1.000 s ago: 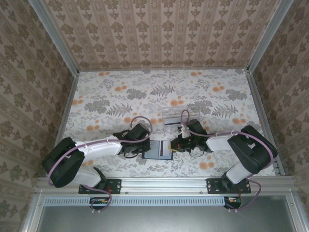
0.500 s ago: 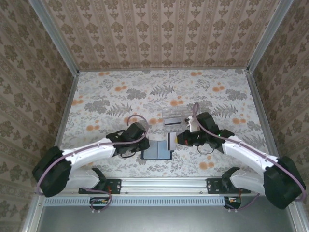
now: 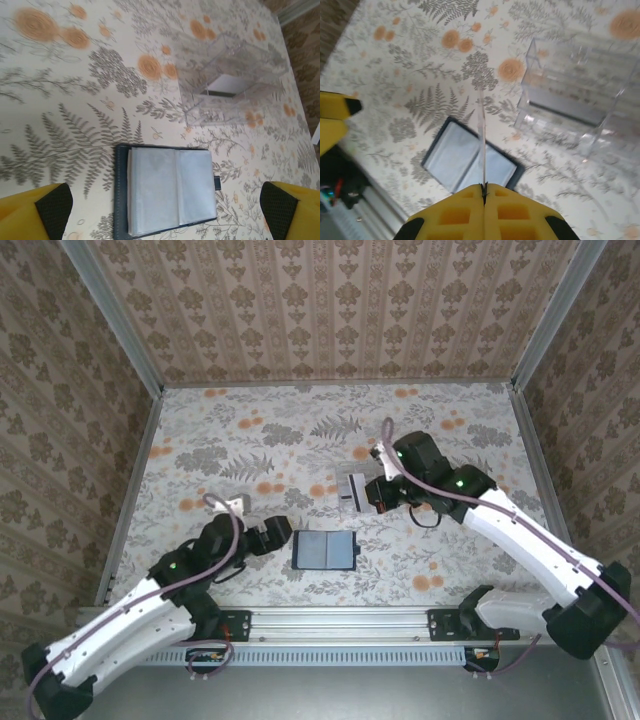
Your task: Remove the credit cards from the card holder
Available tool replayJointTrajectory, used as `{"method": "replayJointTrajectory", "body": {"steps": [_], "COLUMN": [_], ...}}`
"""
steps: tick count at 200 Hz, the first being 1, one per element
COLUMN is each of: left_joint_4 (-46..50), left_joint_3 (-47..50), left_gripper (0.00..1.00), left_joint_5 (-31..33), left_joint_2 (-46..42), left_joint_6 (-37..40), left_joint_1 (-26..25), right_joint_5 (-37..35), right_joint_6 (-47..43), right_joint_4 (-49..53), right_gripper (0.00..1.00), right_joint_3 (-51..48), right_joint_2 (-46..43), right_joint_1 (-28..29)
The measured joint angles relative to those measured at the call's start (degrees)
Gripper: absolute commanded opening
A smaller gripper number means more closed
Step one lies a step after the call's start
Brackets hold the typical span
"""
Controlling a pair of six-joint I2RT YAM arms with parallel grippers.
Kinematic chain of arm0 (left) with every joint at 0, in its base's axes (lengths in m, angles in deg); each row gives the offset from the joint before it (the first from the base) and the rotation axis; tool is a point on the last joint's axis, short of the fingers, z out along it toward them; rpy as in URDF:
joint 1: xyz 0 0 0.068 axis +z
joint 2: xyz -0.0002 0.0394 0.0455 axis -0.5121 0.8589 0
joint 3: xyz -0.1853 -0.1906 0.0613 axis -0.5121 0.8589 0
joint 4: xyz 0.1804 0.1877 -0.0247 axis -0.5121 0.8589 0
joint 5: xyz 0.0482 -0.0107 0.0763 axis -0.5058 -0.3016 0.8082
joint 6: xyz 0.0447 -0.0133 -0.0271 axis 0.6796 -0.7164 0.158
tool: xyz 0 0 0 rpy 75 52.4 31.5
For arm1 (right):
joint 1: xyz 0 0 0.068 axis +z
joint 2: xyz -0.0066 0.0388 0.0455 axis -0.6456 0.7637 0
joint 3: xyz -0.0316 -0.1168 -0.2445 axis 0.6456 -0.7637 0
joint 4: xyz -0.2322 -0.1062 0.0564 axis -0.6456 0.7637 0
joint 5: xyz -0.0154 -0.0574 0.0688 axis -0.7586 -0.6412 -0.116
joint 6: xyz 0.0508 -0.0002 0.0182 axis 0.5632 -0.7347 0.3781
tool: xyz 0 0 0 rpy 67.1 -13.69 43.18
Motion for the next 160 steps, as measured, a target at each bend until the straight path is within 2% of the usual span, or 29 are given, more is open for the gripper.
{"method": "replayJointTrajectory", "body": {"steps": [30,62,125,160], "left_joint_4": [3.7,6.0,9.0,9.2], "left_joint_3": [0.2,0.8,0.9,1.1], "left_gripper": [1.00,1.00,1.00,1.00], "left_joint_5": [1.1,1.1,1.1,1.1], "left_joint_2": [-7.0,-8.9,-9.9,-12.0], "left_joint_6": [0.0,0.2,0.9,0.9], "left_joint_1": [1.2,1.5,1.6,1.6], "right_joint_5": [-11.5,-21.5,-37.9,-42.3], "right_joint_6": [-11.2,-22.4,-39.1,-47.4], "right_joint_4": [6.5,11.5,10.9,6.3], "right_gripper": [0.00,0.00,0.00,0.00], "right_joint_3": [8.7,15.3,12.7,7.4], "right_joint_2": [7.3,15.3,20.6,21.9], "right_joint_1": [6.6,11.9,16.1,16.5]}}
